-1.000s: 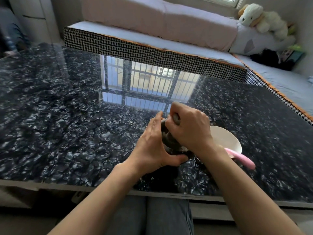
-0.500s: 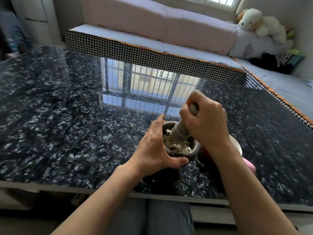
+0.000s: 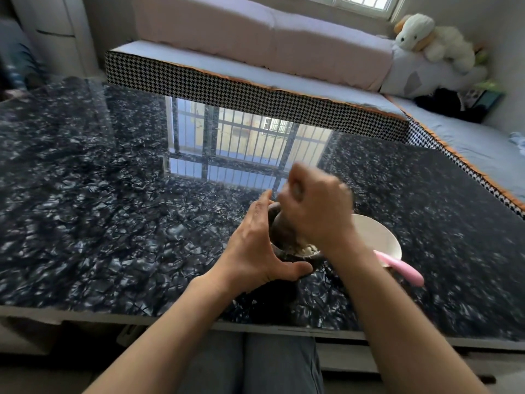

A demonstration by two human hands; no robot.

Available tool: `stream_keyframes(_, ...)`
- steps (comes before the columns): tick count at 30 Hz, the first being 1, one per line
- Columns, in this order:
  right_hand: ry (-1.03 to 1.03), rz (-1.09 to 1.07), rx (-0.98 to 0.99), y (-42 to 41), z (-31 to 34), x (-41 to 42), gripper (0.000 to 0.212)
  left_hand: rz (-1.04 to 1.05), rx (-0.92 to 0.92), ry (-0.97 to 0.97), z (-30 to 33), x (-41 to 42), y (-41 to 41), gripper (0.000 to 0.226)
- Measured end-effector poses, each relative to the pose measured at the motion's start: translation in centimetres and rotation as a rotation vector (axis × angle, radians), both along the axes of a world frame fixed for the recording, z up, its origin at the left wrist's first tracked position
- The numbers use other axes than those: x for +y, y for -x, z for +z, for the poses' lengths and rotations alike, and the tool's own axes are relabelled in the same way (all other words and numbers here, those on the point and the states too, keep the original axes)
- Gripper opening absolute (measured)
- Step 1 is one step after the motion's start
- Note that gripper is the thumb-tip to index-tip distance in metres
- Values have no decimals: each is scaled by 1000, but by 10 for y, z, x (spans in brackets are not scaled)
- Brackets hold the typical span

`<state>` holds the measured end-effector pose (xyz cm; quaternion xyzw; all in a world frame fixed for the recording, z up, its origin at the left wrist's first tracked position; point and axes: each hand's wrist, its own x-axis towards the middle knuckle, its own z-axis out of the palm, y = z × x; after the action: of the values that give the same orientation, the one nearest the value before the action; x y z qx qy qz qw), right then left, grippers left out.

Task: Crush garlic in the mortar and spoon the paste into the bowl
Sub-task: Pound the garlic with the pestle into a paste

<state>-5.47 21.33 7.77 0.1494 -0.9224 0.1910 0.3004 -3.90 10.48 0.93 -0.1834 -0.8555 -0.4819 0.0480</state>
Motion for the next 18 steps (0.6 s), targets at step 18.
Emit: stream_keyframes(18,-79,-27,-37,3,17,12,15,11,5,3,-1,1,-1,129)
